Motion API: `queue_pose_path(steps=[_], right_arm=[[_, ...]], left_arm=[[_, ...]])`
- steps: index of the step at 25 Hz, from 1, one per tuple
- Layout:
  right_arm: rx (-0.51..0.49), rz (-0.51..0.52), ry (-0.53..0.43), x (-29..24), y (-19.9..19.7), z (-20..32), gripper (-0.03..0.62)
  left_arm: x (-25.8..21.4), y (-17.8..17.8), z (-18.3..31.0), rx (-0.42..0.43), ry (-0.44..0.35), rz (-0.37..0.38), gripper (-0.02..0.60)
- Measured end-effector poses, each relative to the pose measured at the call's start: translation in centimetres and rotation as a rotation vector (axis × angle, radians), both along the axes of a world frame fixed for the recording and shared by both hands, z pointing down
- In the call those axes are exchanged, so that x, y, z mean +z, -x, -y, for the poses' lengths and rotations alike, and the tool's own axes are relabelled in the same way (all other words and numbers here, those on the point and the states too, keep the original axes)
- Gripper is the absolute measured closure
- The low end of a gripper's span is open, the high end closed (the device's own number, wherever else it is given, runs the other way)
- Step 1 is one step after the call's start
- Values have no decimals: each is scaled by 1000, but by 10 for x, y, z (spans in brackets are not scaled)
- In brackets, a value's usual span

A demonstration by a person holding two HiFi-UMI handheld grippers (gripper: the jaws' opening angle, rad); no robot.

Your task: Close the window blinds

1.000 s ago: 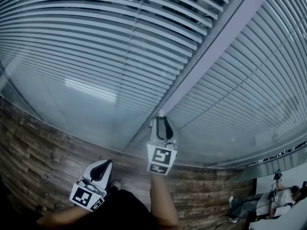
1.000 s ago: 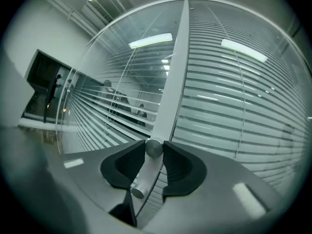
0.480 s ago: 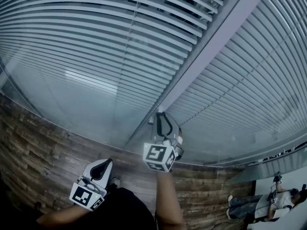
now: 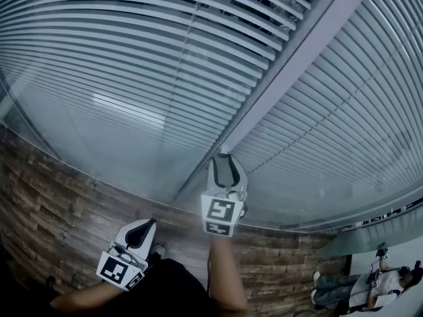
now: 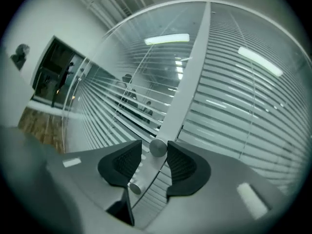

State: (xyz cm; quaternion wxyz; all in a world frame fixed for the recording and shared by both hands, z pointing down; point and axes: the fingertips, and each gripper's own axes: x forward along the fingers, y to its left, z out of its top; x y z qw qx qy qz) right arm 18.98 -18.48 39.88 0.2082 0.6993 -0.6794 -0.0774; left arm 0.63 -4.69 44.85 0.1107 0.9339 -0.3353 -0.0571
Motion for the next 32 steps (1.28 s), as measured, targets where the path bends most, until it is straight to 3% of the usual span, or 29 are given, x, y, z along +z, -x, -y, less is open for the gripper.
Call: queue_pose_path(steps=[3, 7, 12, 16, 24, 32], right_arm=[[70, 180, -60, -1, -6, 0, 427], [128, 328, -87, 5, -15, 4, 425], [125, 359, -102, 5, -16, 12, 462], [98, 272, -90, 5, -15, 13, 465], [33, -111, 20, 10, -10, 9, 465], [-70, -236, 94, 11, -5, 11, 459]], left_arm=[[-1, 3, -2, -11, 6, -9, 581], [-1, 3, -3, -13, -11, 17, 581], [2, 6, 2, -29, 12, 9, 581], [4, 3, 5, -25, 17, 5, 581], [6, -14, 5, 15, 8, 5, 581], [6, -25, 9, 43, 7, 1, 581]])
